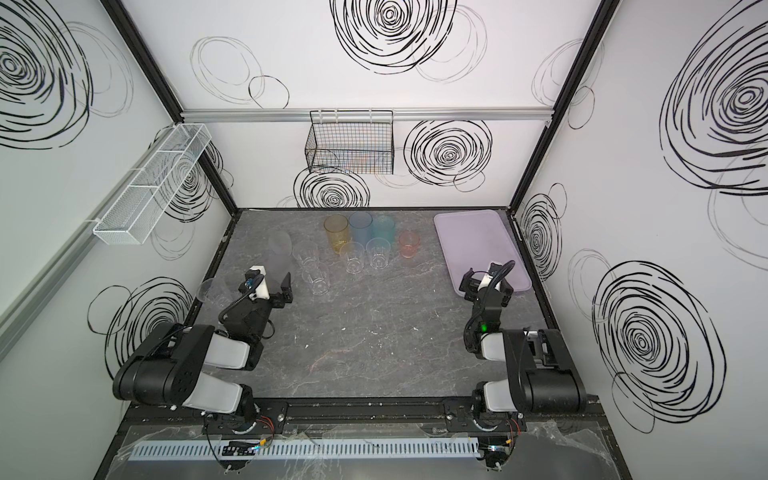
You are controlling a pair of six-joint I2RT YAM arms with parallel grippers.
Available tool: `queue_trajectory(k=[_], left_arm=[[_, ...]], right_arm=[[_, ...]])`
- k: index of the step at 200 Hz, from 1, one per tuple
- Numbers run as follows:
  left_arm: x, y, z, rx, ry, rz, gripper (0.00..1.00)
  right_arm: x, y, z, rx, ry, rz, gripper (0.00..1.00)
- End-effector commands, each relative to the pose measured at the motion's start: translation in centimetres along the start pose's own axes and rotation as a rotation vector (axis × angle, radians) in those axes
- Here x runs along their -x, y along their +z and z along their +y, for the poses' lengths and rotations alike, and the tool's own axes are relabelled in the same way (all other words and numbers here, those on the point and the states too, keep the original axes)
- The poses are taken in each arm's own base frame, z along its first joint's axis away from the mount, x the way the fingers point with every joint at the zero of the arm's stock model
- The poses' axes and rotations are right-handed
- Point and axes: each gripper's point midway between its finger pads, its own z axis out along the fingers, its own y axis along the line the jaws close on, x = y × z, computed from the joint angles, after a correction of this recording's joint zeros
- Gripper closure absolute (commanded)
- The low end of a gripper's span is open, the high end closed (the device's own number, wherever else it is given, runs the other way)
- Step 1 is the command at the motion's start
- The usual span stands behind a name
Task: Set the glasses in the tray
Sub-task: 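Raise both arms and reach the right gripper toward the lavender tray's edge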
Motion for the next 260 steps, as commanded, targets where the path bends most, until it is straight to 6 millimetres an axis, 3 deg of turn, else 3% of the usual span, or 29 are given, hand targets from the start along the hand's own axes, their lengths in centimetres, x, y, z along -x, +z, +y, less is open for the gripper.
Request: queue_trajectory(k=[1,23,39,66,80,92,97,112,126,157,171,189,207,237,260], left_arm=[[3.6,-0.7,-0.2,0.059,0.045,-0.123,0.04],[4.5,-1.0,-0.1,0.108,0.058,-0.13,0.04],[5.7,-1.7,0.5,0.154,0.048,-0.149,0.04],[8.0,-3.4,1.2,0.203,-0.043,-0.215,0.04],[9.0,-4.4,1.7,0.277,-0.1,-0.247,0.04],[9.9,-5.0,1.9,0.345,-0.158,-0.252,0.04],[10.1,-5.0,1.6,0.349,-0.173,-0.239,0.04],[11.0,-4.8,1.0,0.33,-0.242,-0.206,0.04],[11.0,-4.8,2.2,0.395,-0.436,-0.136,0.04],[10.3,-5.5,3.1,0.315,-0.745,-0.06,0.04],[11.5,-5.3,1.5,0.141,-0.679,-0.059,0.04],[11.9,-5.3,1.2,0.189,-0.584,0.009,0.04],[12.3,-4.7,-0.5,0.161,-0.541,0.065,0.04],[11.2,-4.2,-3.4,0.098,-0.529,0.158,0.04],[10.8,-4.0,-5.6,0.077,-0.456,0.22,0.04]], right_arm=[[2.9,0.4,0.9,-0.008,0.021,0.009,0.0],[5.3,0.2,1.8,-0.018,0.029,-0.008,0.0],[7.0,-0.1,1.6,-0.084,0.148,-0.02,0.0],[9.9,-0.9,3.6,-0.038,0.295,0.003,0.0],[8.7,-0.7,3.9,0.032,0.503,0.166,0.0],[9.0,-0.8,6.7,0.352,0.612,0.245,0.0],[9.1,-1.0,7.0,0.422,0.668,0.261,0.02],[9.1,-1.2,7.0,0.449,0.762,0.307,0.07],[8.8,-1.5,6.8,0.399,0.728,0.332,0.09],[5.5,-1.6,5.0,0.232,0.61,0.415,0.11],[3.3,-1.5,4.7,0.202,0.586,0.464,0.13],[1.1,-1.4,5.5,0.216,0.581,0.549,0.15],[0.1,-0.9,6.9,0.231,0.546,0.588,0.15],[-1.4,0.5,8.0,0.179,0.478,0.675,0.16],[-3.8,1.5,8.5,0.155,0.453,0.762,0.17]])
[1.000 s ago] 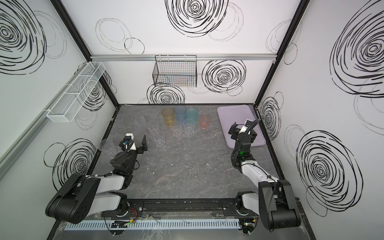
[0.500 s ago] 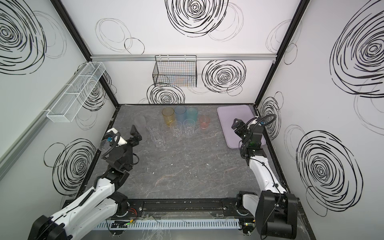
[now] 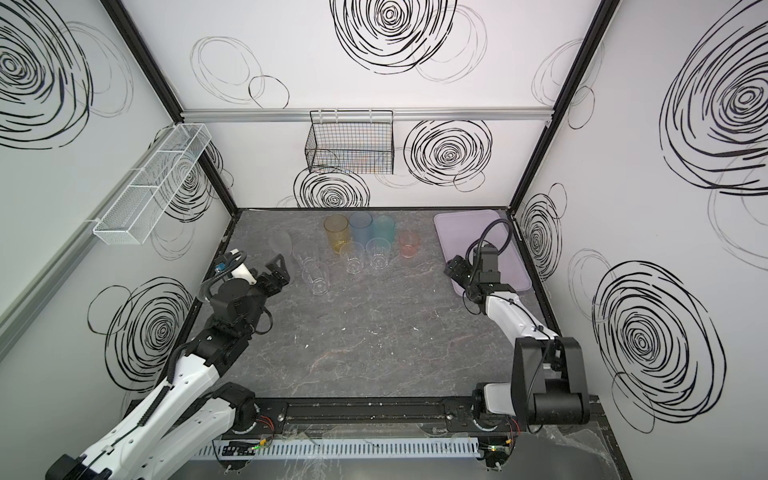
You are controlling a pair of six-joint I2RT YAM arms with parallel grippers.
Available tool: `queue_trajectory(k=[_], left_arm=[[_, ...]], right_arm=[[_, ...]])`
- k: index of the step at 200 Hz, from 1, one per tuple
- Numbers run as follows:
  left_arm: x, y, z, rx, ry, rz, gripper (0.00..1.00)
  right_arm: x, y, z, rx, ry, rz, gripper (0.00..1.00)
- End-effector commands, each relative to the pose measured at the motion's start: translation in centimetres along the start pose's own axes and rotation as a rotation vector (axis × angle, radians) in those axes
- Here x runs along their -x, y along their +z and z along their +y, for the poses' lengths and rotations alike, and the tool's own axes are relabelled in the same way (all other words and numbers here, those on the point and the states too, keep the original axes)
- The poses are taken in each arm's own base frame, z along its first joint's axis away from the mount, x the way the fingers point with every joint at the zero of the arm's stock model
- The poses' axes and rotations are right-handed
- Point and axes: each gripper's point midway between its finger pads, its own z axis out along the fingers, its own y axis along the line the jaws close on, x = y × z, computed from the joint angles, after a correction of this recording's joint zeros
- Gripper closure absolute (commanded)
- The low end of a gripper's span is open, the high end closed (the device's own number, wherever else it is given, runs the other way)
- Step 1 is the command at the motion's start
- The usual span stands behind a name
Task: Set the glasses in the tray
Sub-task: 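Raise both arms and reach the right gripper toward the lavender tray's edge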
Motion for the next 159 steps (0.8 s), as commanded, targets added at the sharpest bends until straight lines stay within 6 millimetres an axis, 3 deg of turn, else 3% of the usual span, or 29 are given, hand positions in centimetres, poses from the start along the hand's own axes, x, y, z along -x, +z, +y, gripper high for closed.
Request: queue_trajectory(k=[1,24,64,98,132,159], left_arm=[[-0.8,-0.1,-1.7,0.001,0.054,0.058,0.04],[-2.2,-1.0,-2.9,0.019,0.135,0.094,0.04],[-5.6,-1.9,-4.7,-0.051,0.115,0.13,0.04],[-8.6,-1.6,-6.4,-0.059,0.182,0.193,0.04],[-11.2,-1.3,-7.6,-0.07,0.221,0.252,0.04],[-11.7,-1.1,-7.9,-0.066,0.234,0.262,0.04]], right_arm=[[-0.2,1.5,-0.7,-0.069,-0.013,0.052,0.17],[-1.0,3.1,-1.6,-0.097,-0.005,0.091,0.19],[-1.4,4.9,-2.8,-0.139,0.034,0.097,0.19],[-4.6,6.6,-5.1,-0.189,0.077,0.2,0.19],[-7.7,6.2,-6.0,-0.178,0.095,0.26,0.2],[-9.9,5.0,-6.4,-0.176,0.082,0.307,0.2]])
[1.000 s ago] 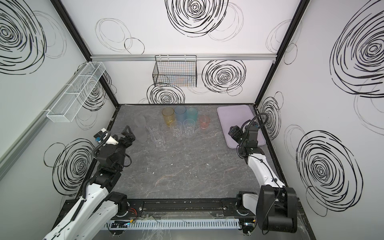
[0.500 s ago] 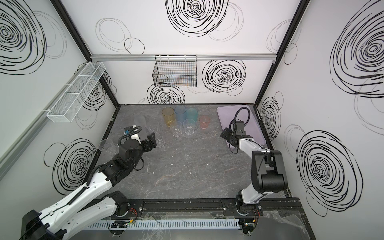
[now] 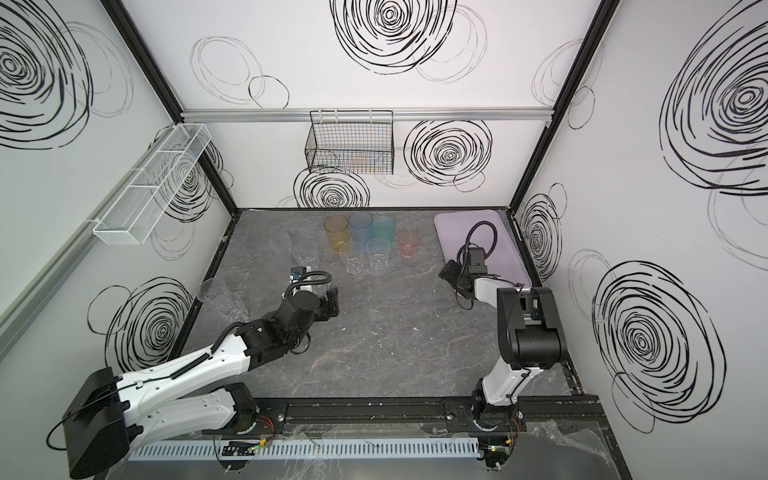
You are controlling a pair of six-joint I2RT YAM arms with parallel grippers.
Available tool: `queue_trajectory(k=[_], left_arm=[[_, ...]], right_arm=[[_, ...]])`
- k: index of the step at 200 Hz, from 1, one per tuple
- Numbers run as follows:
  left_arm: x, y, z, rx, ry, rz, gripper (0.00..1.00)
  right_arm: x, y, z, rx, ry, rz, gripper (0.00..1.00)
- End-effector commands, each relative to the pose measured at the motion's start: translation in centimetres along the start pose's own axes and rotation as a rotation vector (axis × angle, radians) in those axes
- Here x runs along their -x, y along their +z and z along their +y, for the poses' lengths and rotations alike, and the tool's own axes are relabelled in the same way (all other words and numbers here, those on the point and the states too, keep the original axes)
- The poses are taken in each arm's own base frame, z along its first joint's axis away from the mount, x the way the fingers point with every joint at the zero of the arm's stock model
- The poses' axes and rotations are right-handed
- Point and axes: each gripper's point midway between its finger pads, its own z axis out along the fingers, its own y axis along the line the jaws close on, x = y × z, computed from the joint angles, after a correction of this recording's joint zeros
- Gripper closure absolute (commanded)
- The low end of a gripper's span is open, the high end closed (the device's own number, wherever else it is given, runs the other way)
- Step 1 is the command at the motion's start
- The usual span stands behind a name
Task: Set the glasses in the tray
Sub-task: 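Raise both arms and reach the right gripper toward the lavender tray's edge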
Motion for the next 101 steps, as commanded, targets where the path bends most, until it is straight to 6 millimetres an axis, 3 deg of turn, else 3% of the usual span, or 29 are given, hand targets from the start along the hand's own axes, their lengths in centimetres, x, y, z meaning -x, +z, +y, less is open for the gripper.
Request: queue_trajectory(k=[1,33,76,101], left_arm=[[2.0,-0.2,-0.9,-0.005,-0.056,-0.055,0.04],[1.5,0.1,-0.9,-0.004,-0.06,-0.051,0.04],[-0.9,0.7,-1.2,-0.04,-0.082,-0.014,0.04],[-1.0,0.7,-1.8,-0.048,-0.062,-0.021,0.04]], right_arm=[[-6.3,-0.1,-3.5,-0.093,0.037,0.18,0.2],[-8.6,-2.1,-3.5,-0.071,0.034,0.187,0.2],[-12.7,-3.9,-3.8,-0.063,0.026,0.225,0.2],[-13.8,-4.4,-2.3,-0.028,-0.005,0.238,0.2]])
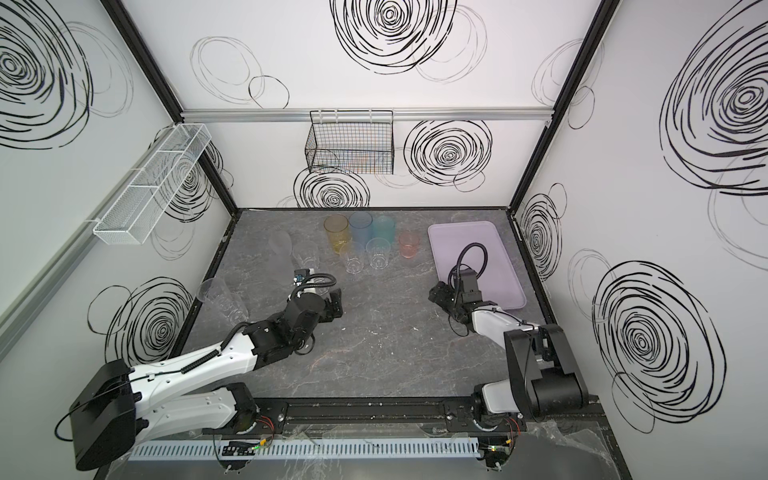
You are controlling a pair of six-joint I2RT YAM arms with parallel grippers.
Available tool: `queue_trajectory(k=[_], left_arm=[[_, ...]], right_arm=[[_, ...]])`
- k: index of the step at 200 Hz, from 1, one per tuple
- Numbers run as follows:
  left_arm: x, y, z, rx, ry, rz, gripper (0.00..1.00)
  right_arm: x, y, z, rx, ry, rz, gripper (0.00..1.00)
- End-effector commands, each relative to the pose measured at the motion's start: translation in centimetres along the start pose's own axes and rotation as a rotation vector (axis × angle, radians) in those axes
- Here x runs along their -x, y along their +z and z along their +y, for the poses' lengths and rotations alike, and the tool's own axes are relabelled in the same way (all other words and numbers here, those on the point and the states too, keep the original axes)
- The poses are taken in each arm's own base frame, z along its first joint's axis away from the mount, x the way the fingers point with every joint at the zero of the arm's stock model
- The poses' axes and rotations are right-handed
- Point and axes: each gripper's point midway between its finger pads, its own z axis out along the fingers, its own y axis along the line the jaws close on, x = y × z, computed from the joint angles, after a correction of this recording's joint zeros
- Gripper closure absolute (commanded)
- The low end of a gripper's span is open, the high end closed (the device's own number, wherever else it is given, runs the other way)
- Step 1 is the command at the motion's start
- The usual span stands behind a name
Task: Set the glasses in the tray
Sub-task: 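Lower the right gripper onto the tray edge nearest the cups and grip it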
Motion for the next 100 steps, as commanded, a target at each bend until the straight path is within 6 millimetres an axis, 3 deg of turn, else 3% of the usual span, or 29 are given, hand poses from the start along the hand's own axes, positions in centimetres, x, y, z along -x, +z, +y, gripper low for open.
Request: queue_trajectory(k=[1,33,100], left_arm=[[0.3,0.1,-1.0,-0.032,-0.031,-0.03,0.04],[0.4,0.2,-1.9,-0.059,-0.025,-0.022,0.04],[-0.4,-0.3,-2.2,-0.092,-0.055,-0.009,0.04]], right_arm=[[-5.2,-0.1,-2.6,-0.111,0.051,0.161,0.2],[-4.2,-0.1,-1.2,-0.134,-0.038,0.156,0.2],[-2.4,-1.4,-3.5,-0.353,-0.231,0.078,0.23]])
